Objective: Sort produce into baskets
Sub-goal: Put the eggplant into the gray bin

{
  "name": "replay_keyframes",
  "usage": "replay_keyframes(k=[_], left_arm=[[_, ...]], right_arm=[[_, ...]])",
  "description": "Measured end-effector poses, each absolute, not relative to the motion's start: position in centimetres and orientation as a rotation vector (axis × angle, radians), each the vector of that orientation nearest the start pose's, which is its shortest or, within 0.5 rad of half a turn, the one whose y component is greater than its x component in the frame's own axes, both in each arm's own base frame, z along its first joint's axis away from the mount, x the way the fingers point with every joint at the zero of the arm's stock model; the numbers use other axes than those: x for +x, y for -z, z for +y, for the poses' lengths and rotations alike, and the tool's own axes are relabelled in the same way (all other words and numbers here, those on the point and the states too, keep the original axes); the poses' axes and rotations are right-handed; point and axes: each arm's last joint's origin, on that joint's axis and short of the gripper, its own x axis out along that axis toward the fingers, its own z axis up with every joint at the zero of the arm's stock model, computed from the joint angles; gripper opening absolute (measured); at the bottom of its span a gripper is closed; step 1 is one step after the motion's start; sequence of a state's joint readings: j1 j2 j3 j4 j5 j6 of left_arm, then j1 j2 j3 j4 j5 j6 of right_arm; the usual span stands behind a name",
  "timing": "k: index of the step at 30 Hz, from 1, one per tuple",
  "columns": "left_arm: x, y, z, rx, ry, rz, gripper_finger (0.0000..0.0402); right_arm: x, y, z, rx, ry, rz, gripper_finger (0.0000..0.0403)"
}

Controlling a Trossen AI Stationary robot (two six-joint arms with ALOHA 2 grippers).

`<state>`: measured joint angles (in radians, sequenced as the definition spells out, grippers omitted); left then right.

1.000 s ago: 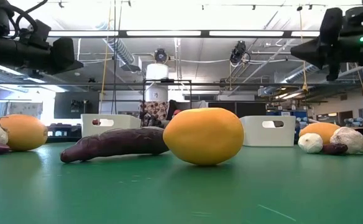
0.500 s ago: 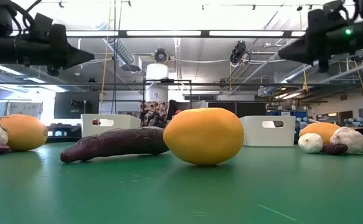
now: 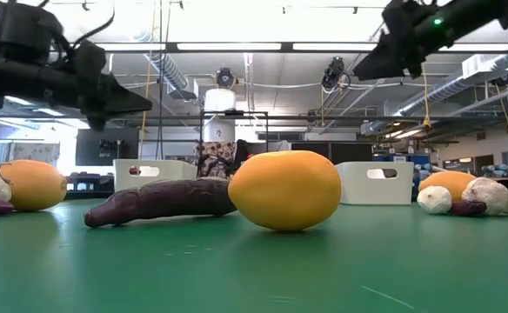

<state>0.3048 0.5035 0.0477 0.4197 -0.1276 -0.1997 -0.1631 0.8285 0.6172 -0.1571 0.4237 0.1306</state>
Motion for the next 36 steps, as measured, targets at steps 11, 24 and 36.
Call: replay_keyframes(k=[11, 24, 36], left_arm=[[17.3, -17.2, 3.3, -0.261, -0.287, 0.284, 0.0187], [19.8, -21.6, 2.4, -0.213, -0.239, 0.968, 0.0190], [25.4, -21.1, -0.4, -0.315, -0.055, 0.720, 0.0197]], right_arm=[[20.1, -25.2, -4.2, 0.211, 0.504, 0.505, 0.0175], [20.6, -24.3, -3.3, 0.287, 0.393, 0.651, 0.0174], [22.5, -21.0, -3.6, 0.256, 0.473, 0.707, 0.0174]])
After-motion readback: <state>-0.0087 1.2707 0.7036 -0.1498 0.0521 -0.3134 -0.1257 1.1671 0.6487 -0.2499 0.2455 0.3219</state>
